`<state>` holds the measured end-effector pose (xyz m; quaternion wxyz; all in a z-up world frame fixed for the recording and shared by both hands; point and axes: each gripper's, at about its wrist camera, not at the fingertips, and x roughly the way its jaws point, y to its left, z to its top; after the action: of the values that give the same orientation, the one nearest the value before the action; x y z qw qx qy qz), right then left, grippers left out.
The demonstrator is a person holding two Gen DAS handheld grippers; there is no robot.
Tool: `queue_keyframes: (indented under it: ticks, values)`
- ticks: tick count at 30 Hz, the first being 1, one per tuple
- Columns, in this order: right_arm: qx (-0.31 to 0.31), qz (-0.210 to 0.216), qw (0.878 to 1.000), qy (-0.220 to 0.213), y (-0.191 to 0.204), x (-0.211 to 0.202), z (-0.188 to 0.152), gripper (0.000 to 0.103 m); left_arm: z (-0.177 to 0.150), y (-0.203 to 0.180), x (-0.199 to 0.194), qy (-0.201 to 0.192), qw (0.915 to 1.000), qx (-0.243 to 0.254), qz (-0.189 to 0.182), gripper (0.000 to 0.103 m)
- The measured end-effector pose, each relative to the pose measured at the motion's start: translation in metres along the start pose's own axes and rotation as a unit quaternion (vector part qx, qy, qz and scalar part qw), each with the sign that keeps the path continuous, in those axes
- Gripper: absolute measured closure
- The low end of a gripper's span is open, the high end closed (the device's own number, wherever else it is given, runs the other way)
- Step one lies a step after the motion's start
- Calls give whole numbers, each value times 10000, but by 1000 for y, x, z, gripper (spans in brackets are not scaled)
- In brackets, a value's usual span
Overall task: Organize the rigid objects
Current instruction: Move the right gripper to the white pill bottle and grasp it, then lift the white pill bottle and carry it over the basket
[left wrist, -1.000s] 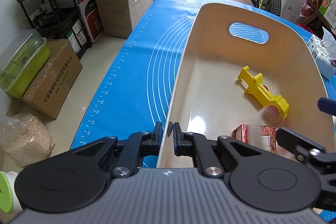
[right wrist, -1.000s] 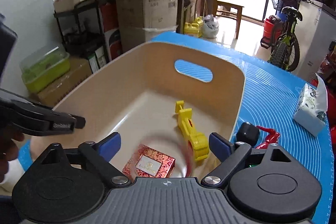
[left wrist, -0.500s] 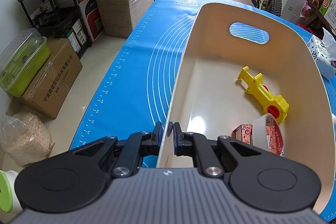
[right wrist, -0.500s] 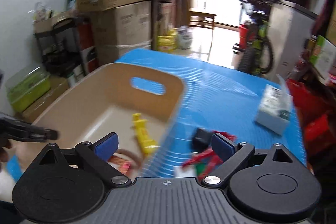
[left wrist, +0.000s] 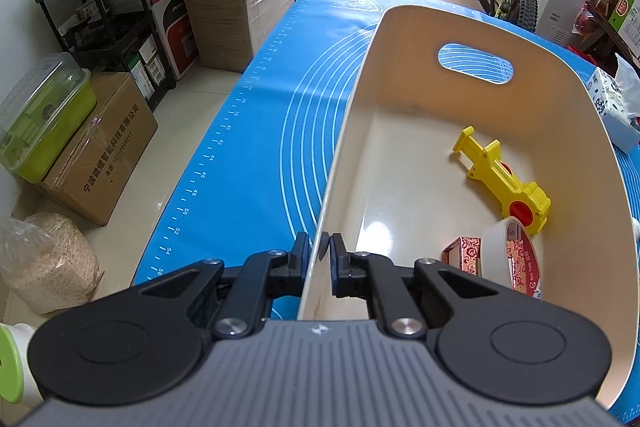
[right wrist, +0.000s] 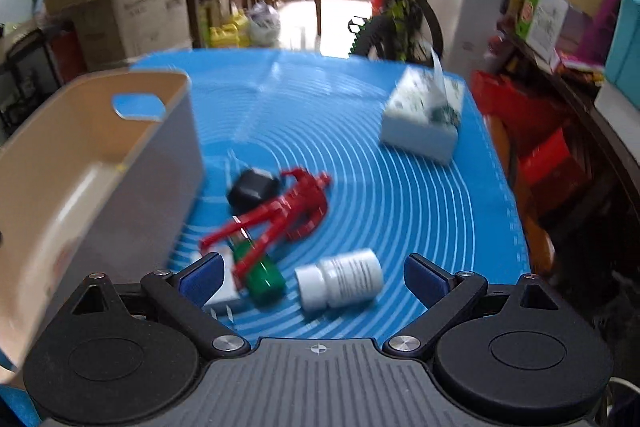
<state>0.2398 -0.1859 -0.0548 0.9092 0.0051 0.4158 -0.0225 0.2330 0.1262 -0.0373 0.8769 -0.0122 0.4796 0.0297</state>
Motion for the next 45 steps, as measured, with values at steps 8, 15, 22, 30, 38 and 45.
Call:
queue_keyframes:
  ticks: [8, 15, 22, 30, 38, 45]
  values:
    - [-160, -319, 9985, 423, -2, 37, -15, 7, 0, 0, 0, 0, 10000, -3, 2, 90]
    - [-172, -438, 9977, 478, -6, 54, -21, 11, 0, 0, 0, -1, 10000, 1, 5, 90]
    - [-79, -351, 9988, 329, -12, 63, -21, 19, 0, 0, 0, -1, 10000, 1, 4, 90]
    - [-231, -156, 9991, 309, -5, 62, -25, 39, 0, 0, 0, -3, 10000, 19, 29, 90]
    - [35, -355, 9993, 102, -9, 48, -22, 39, 0, 0, -1, -1, 10000, 13, 25, 90]
    - [354, -332, 9980, -393, -5, 18, -8, 39, 0, 0, -1, -2, 10000, 15, 26, 90]
